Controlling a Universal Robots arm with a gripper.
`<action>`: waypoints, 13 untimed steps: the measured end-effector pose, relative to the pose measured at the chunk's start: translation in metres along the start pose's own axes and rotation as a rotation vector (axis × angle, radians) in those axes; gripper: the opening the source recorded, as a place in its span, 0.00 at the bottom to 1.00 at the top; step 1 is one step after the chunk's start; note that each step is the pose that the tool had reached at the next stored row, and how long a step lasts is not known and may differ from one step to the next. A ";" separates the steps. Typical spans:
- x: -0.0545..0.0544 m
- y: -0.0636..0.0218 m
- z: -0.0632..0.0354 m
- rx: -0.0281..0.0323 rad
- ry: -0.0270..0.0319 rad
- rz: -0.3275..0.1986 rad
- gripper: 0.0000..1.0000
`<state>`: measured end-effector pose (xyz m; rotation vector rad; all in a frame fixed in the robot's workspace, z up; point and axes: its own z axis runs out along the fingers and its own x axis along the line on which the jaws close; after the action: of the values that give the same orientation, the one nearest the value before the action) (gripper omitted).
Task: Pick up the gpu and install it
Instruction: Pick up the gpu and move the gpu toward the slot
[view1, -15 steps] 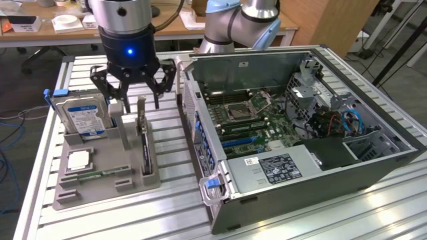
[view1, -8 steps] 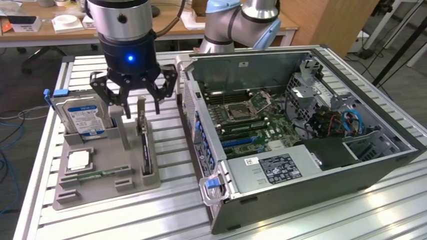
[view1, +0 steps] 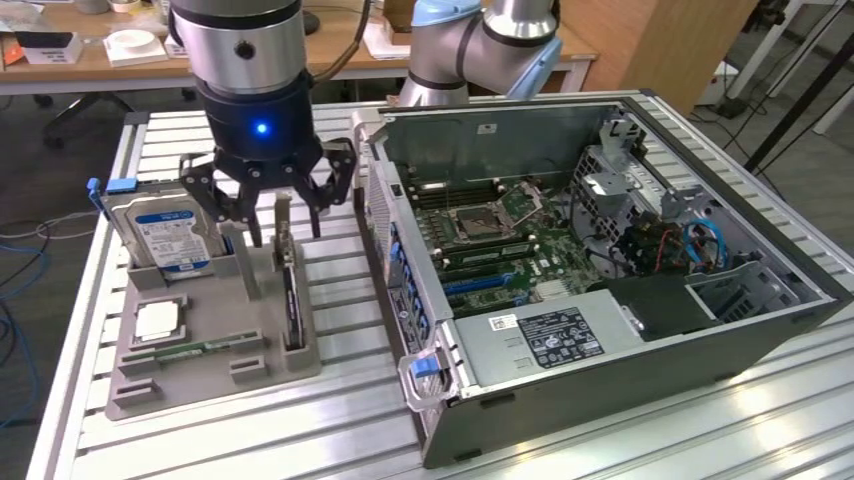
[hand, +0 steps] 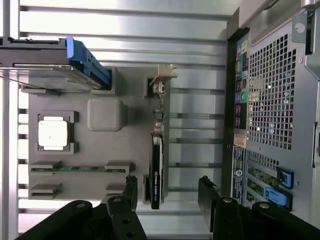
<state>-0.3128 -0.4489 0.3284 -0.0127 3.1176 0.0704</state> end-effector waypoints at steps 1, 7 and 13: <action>0.000 -0.0007 0.0003 0.0000 0.0000 0.000 0.60; 0.000 -0.0036 0.0021 -0.0002 -0.0002 0.000 0.60; 0.000 -0.0049 0.0034 0.0000 0.0000 0.000 0.60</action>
<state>-0.3130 -0.4536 0.3248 -0.0127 3.1176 0.0704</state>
